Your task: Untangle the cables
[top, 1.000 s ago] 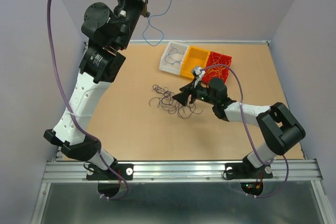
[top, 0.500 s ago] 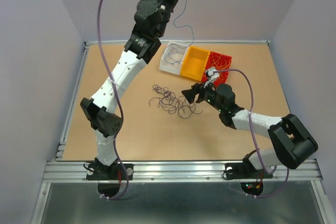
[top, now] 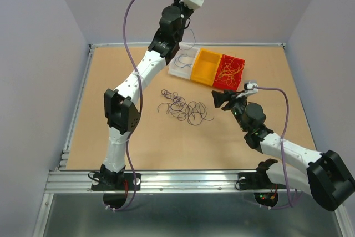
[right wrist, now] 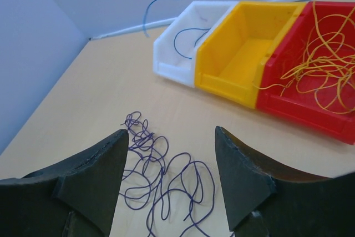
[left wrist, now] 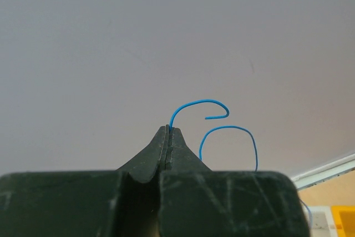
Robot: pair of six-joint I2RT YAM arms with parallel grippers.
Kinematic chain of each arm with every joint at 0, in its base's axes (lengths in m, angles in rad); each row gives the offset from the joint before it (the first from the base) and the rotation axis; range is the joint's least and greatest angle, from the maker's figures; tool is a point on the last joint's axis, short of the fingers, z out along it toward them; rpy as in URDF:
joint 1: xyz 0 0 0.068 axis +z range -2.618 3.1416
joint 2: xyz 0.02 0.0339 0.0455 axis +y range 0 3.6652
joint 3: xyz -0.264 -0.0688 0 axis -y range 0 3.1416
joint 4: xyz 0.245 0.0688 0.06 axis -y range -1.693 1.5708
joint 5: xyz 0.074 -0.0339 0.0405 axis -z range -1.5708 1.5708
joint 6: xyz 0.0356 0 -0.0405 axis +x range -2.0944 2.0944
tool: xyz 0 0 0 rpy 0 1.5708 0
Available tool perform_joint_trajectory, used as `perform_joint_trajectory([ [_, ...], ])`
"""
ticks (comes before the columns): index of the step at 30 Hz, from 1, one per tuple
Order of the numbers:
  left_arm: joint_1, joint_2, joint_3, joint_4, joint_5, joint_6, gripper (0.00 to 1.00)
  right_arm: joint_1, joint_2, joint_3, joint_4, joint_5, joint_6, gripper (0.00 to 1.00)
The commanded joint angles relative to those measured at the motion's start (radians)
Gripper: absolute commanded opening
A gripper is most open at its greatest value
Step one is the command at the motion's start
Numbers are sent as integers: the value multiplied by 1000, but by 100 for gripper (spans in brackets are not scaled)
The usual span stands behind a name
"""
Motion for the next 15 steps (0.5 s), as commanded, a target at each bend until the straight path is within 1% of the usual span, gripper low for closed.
perform_joint_trajectory([
  [1,22,7,-52,94,-5,-3,0,4,-93,-51,52,99,8,68],
  [6,22,27,-122,97,-4,-26,0,4,-146,-65,24,98,4,68],
  [11,25,48,-130,97,-19,-37,0,4,-154,-63,15,86,8,68],
  [15,25,65,-109,96,-30,-37,0,2,-155,-63,13,81,10,68],
])
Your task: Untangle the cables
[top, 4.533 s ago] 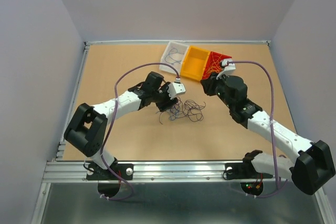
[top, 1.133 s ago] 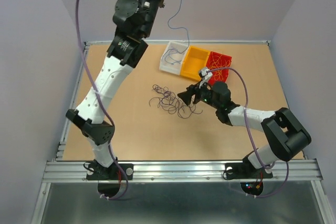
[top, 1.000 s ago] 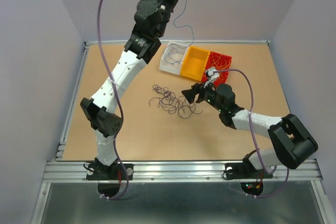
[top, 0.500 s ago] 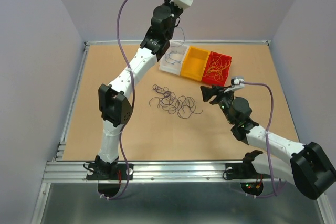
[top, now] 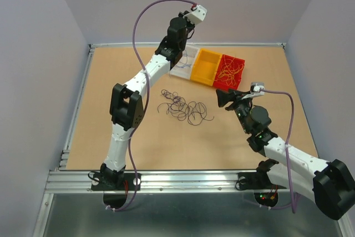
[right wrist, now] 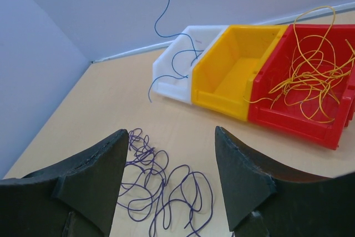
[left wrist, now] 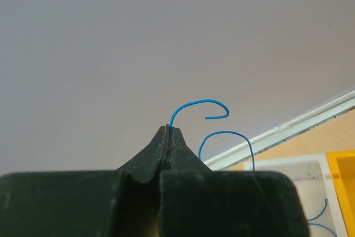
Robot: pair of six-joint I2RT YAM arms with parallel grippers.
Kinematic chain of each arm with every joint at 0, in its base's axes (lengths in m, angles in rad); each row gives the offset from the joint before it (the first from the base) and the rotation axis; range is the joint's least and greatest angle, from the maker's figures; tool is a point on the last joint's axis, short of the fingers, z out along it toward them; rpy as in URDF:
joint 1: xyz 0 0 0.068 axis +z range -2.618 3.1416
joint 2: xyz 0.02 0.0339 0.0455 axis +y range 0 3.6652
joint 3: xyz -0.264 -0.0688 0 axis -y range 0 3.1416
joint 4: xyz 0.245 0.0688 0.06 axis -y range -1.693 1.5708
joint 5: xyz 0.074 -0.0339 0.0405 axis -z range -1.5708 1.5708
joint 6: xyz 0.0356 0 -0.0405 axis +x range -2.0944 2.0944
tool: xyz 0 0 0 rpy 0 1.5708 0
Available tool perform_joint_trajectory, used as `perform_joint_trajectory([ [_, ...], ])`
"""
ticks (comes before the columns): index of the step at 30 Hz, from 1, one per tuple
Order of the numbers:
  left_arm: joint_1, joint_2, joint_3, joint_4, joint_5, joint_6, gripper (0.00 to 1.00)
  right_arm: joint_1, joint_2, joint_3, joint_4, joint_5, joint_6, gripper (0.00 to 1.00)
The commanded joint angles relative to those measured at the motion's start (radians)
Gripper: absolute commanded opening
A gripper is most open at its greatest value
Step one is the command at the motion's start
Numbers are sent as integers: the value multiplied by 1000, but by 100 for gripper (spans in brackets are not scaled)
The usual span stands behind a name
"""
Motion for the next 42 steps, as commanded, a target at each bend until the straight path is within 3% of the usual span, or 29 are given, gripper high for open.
perform_joint_trajectory([
  [1,0,-21,31,73,-29,-10,0,2,-19,-19,22,14,7,68],
  [13,-15,49,255,45,-58,53,0,2,-20,-19,18,12,3,68],
  [24,-20,126,299,153,-67,119,0,2,-28,-21,18,3,4,68],
  [36,-15,16,-6,182,-86,30,0,2,-48,-32,16,3,1,68],
  [42,-22,-92,-268,170,-58,-32,0,2,-46,-30,13,-8,4,68],
])
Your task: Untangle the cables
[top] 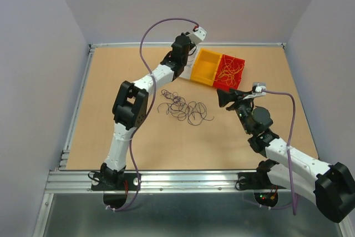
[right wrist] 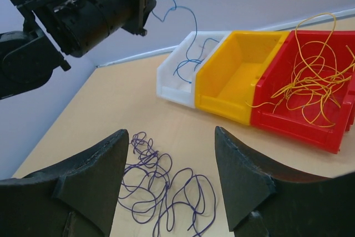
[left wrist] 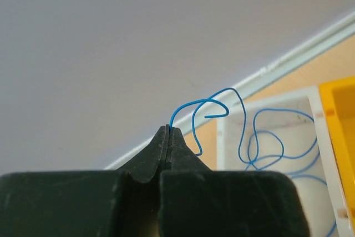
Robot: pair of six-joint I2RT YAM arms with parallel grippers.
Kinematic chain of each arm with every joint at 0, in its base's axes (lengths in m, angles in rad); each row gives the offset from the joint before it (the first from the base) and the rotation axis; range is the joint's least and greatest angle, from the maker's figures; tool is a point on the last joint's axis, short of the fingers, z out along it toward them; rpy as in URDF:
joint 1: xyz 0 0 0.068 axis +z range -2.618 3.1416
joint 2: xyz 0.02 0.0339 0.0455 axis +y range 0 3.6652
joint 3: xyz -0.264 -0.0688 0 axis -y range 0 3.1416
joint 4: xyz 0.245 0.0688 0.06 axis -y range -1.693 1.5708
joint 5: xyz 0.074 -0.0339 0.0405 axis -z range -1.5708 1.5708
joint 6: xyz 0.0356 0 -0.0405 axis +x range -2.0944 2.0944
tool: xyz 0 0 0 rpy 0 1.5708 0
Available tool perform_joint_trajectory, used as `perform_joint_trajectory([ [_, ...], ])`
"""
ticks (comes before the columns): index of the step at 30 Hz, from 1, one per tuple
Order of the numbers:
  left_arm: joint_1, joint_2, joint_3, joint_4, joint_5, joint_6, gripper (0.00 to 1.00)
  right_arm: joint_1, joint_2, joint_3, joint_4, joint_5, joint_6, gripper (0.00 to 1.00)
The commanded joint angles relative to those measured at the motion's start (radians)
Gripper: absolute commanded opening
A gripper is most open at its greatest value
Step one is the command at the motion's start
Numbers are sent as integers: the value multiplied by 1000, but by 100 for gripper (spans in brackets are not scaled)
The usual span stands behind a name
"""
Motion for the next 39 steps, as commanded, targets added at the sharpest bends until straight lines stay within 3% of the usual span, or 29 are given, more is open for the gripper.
perform_joint_trajectory([
  [1,-2,-168,-86,58,4,-65,0,2,-14,-29,20,-9,5,68],
  [6,-1,-174,-134,-12,60,-108,0,2,-10,-24,18,-27,9,68],
  [12,-2,-73,8,-293,203,-161,0,2,-6,-16,4,-34,9,68],
  [20,6,1,67,-396,243,-178,0,4,-17,-15,-12,-37,6,68],
  [28,21,196,318,-655,252,-185,0,4,-22,-13,-22,-44,9,68],
  [31,33,191,296,-654,270,-197,1,2,-25,-13,-23,-43,9,68],
  [32,38,184,291,-654,278,-201,2,4,-26,-13,-25,-44,9,68],
  [34,44,174,279,-654,289,-209,16,4,-26,-13,-26,-44,11,68],
  [39,53,116,274,-652,292,-211,33,4,-3,-1,-26,-52,14,68],
])
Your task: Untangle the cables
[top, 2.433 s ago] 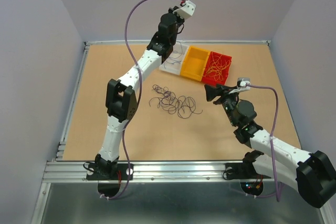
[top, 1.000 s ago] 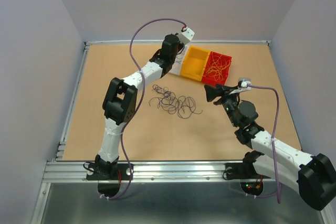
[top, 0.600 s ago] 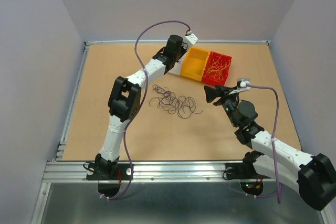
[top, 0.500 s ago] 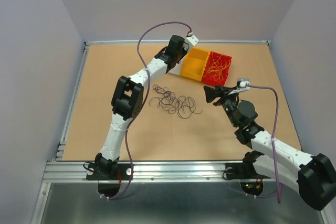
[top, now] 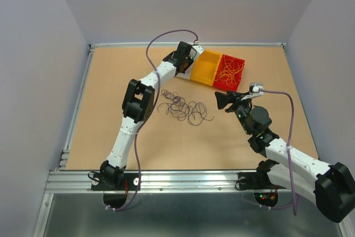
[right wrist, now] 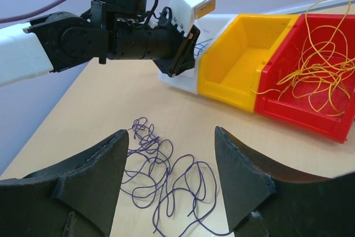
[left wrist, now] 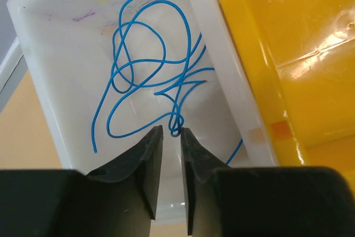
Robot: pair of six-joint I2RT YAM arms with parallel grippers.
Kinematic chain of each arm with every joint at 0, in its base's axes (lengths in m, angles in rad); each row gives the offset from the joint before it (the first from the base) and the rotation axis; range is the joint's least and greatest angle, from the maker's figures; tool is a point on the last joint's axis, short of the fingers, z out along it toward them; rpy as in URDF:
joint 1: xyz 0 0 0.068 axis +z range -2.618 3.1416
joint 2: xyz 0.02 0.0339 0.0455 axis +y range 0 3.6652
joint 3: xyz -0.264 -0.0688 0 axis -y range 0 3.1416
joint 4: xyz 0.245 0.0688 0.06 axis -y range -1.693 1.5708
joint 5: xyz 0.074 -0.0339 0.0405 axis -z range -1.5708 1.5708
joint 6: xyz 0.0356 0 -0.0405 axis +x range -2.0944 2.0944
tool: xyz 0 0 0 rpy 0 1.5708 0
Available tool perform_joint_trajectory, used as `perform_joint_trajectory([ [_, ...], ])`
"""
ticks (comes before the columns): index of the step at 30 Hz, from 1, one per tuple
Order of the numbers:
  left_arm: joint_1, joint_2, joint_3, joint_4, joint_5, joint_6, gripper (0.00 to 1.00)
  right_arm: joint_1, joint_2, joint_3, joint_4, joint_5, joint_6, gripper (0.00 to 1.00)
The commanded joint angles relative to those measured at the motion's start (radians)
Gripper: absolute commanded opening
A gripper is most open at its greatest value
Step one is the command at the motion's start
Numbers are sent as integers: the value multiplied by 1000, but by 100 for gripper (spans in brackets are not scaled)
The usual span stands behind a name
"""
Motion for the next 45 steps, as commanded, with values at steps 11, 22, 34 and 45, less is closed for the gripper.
perform_joint_trajectory([
  [11,11,-415,-211,0,73,-1,76,2,-2,25,-30,-54,6,68],
  [22,-12,-789,-722,-52,337,114,99,2,18,119,-249,-212,-47,83],
  [34,-50,-1046,-1166,240,350,15,96,2,282,247,-325,-339,-126,77],
  [45,-58,-1119,-1330,472,161,-35,96,5,651,459,-391,-238,-156,82],
])
